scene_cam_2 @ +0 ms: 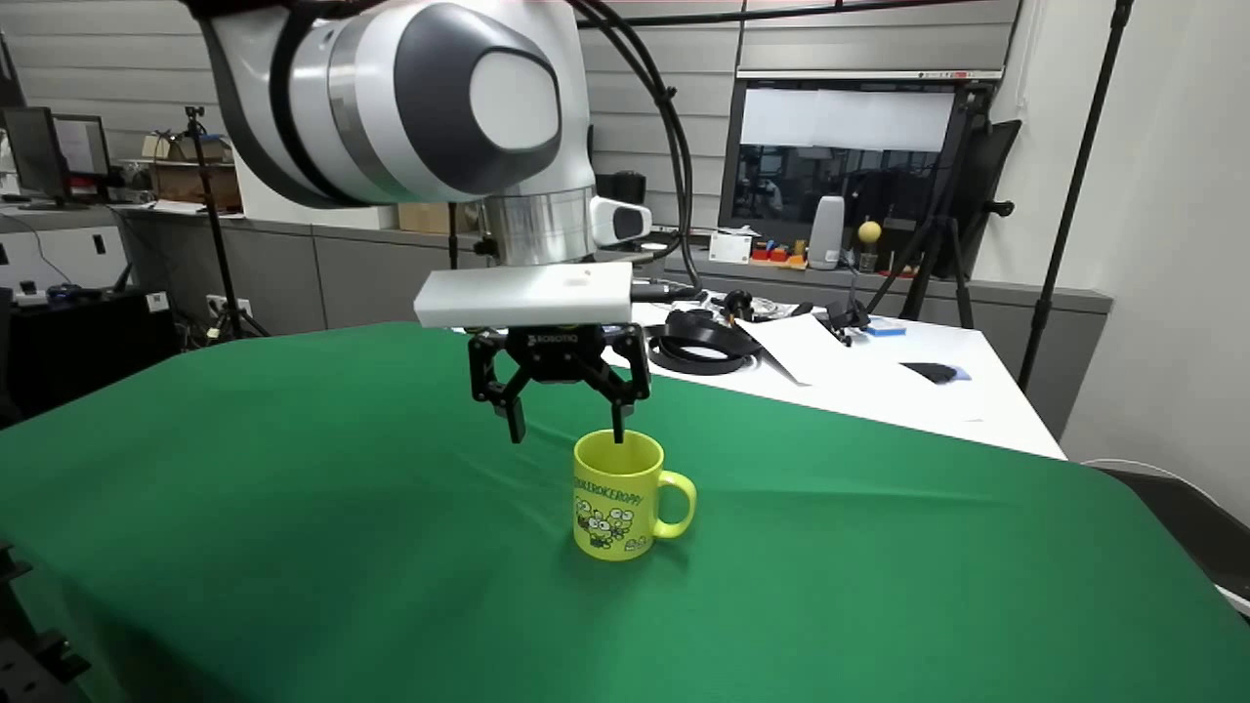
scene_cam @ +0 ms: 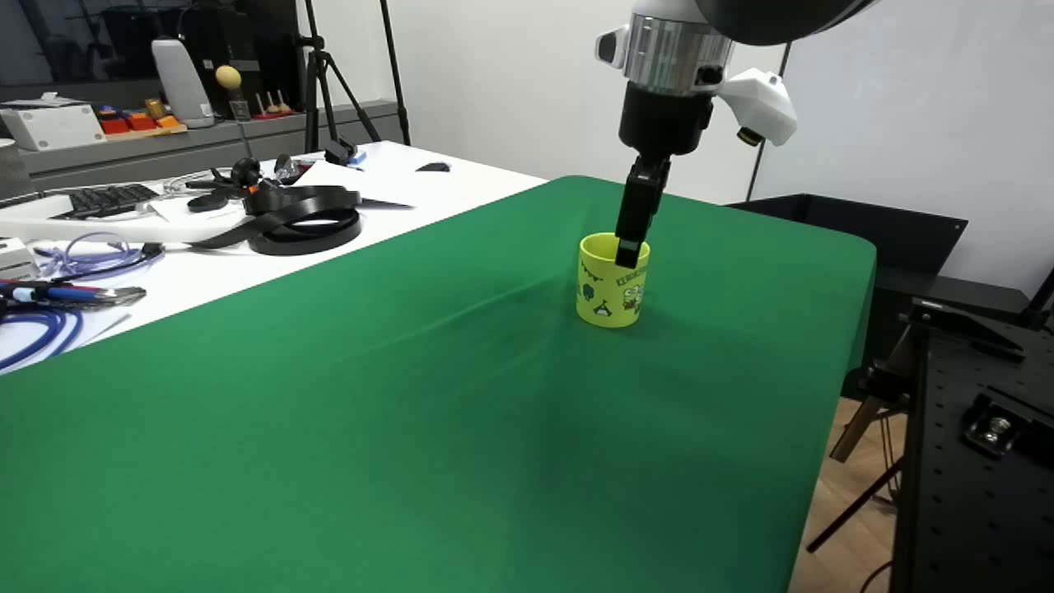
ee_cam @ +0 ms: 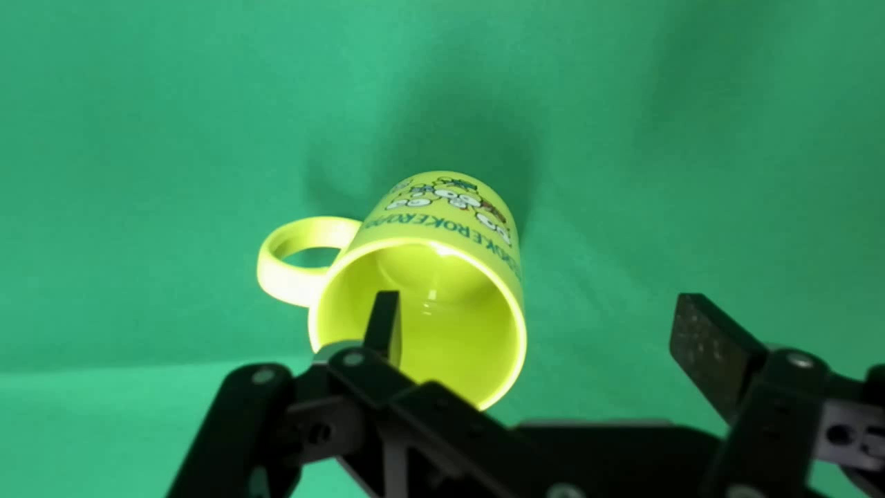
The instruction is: Move the mug to the left
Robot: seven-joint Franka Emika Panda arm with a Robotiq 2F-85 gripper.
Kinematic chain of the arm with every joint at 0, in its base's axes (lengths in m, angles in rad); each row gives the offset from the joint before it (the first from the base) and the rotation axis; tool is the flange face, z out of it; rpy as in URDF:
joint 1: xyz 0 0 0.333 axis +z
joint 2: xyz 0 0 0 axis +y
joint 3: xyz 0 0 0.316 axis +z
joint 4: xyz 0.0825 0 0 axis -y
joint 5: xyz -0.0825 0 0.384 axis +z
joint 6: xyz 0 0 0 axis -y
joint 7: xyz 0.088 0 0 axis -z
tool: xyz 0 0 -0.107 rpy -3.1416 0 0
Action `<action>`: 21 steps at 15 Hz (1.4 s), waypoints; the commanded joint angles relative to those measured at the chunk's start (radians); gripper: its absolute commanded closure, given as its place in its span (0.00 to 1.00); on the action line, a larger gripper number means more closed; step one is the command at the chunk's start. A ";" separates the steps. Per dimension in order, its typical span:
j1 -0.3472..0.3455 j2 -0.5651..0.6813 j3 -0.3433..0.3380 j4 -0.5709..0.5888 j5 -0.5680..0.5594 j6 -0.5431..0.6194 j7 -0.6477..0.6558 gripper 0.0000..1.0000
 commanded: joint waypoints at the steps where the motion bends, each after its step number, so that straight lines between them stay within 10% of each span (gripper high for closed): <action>1: -0.022 0.094 0.033 0.086 0.017 -0.005 -0.053 0.00; 5: -0.056 0.179 0.059 0.153 0.020 -0.013 -0.086 0.00; 6: -0.062 0.197 0.063 0.169 0.016 -0.015 -0.090 0.25; 17: -0.112 0.227 0.117 0.245 0.026 -0.051 -0.103 0.95; 21: -0.111 0.212 0.118 0.253 0.028 -0.097 -0.106 0.98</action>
